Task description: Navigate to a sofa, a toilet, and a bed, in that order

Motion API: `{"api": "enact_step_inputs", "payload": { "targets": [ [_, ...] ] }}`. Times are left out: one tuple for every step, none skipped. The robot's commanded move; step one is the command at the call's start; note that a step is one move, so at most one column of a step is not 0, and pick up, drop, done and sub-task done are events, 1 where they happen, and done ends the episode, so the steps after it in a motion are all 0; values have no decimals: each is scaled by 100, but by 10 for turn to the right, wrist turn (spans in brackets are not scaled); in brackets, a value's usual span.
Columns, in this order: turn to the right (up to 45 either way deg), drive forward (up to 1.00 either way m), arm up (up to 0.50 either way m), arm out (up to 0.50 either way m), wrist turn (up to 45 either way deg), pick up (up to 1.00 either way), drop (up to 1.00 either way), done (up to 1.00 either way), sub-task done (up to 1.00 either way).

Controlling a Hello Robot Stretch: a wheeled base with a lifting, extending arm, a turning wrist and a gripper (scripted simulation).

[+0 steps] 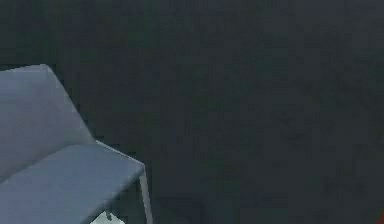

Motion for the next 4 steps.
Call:
{"api": "enact_step_inputs", "payload": {
  "targets": [
    [450,0,0,0,0,0,0,0,0],
    [450,0,0,0,0,0,0,0,0],
    [30,0,0,0,0,0,0,0,0],
    [0,65,0,0,0,0,0,0,0]
  ]
}}
